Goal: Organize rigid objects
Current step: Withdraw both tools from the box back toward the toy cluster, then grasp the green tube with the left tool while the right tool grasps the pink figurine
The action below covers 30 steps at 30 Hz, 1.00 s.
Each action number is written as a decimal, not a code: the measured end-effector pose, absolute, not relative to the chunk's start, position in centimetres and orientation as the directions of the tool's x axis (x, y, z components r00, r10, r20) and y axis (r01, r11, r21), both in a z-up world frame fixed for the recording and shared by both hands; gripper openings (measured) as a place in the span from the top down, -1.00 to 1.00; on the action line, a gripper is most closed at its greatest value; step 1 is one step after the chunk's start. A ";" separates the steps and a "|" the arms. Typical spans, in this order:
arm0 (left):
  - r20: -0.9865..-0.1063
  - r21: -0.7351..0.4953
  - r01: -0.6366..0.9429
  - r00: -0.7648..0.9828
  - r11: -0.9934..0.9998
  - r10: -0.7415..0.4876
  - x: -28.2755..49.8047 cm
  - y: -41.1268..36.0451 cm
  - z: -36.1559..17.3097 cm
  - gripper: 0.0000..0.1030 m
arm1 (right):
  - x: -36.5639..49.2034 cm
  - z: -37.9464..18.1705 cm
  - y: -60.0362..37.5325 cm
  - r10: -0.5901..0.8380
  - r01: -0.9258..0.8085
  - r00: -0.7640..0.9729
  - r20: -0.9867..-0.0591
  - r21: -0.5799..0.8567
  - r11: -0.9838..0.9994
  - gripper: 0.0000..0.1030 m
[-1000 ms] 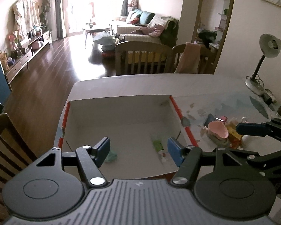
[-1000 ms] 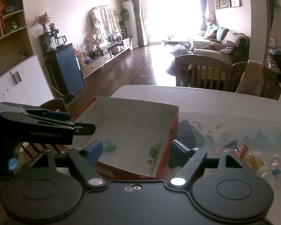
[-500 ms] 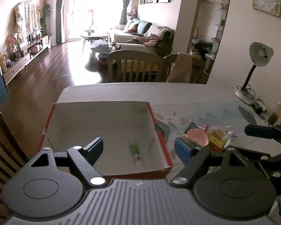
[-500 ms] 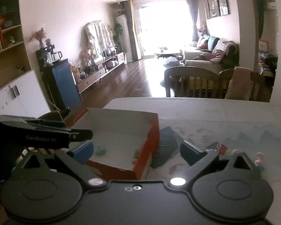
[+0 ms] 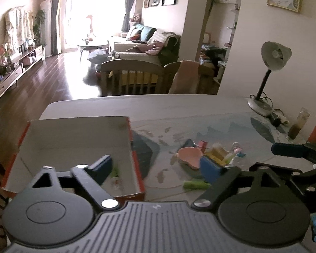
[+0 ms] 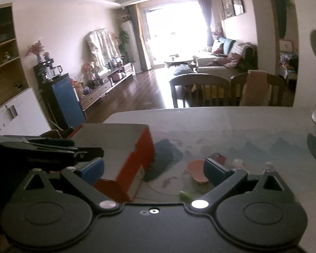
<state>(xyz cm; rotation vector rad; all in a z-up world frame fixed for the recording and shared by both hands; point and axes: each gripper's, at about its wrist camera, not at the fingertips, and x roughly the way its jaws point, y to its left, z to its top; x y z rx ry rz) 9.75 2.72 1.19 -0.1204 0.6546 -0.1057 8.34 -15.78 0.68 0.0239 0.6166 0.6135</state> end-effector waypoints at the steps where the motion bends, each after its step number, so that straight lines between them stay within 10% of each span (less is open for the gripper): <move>1: -0.594 -0.146 0.064 0.792 0.987 -0.139 9.8 2.3 1.2 -1.00 | 8.6 0.5 -16.3 0.540 -0.523 0.647 -0.539 0.202 0.828 -0.95; 30: -0.745 -0.077 0.109 0.655 0.991 -0.130 19.0 -9.7 -11.1 -1.00 | 19.5 -6.6 -29.9 0.331 -0.354 0.669 -0.665 0.107 0.929 -0.90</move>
